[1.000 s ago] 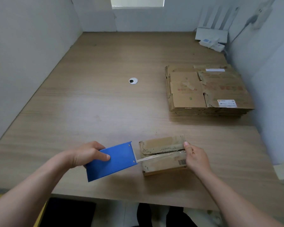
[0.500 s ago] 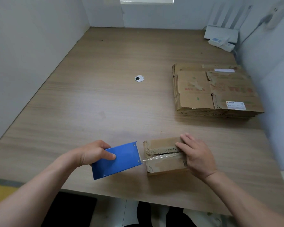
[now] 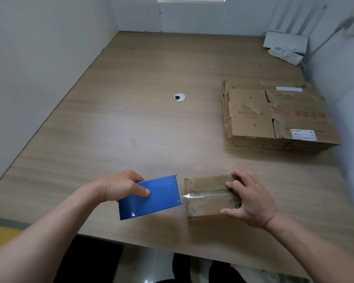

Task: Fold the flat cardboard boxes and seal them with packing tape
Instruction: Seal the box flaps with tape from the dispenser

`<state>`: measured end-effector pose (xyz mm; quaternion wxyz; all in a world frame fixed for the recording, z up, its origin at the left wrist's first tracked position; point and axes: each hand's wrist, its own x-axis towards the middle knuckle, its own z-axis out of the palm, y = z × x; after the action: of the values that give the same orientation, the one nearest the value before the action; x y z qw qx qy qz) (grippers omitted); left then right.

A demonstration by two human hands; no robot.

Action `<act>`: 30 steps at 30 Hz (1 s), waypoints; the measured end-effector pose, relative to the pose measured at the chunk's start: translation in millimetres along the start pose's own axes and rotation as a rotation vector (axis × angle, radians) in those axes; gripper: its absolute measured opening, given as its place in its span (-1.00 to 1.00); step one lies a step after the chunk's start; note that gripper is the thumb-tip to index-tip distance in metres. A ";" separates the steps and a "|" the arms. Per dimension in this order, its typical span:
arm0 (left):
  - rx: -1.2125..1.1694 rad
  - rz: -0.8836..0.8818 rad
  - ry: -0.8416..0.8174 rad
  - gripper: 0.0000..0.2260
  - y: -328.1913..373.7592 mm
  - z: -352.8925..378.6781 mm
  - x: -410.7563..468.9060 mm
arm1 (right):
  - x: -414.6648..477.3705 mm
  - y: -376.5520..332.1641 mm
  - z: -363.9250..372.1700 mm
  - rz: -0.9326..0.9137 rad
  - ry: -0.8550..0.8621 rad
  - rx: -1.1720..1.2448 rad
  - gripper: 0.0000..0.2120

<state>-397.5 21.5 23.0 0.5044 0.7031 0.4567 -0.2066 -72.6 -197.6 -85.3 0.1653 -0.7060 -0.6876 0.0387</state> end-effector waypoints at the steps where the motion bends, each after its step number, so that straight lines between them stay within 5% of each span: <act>1: 0.004 -0.004 -0.001 -0.72 0.1 0.2 0.5 | -1.0 0.3 1.2 0.002 0.010 0.014 -0.24; 7: -0.017 -0.029 -0.017 -0.76 -1.3 2.7 2.3 | -4.9 2.0 7.7 0.020 0.033 0.065 -0.30; 17: 0.002 -0.137 -0.037 -0.57 7.8 14.8 15.5 | -10.1 1.3 15.2 0.005 0.048 0.057 -0.28; 23: 0.157 -0.138 -0.007 -0.80 25.5 5.3 21.7 | -10.3 0.5 14.5 0.000 0.016 0.031 -0.27; 30: 0.209 -0.142 -0.014 -0.79 33.2 6.6 24.6 | -16.9 -4.2 10.2 -0.067 -0.050 -0.109 -0.22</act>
<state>-355.9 23.8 19.1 0.4157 0.7162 0.4778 -0.2933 -80.4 -212.4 -96.6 0.1107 -0.6893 -0.7158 0.0134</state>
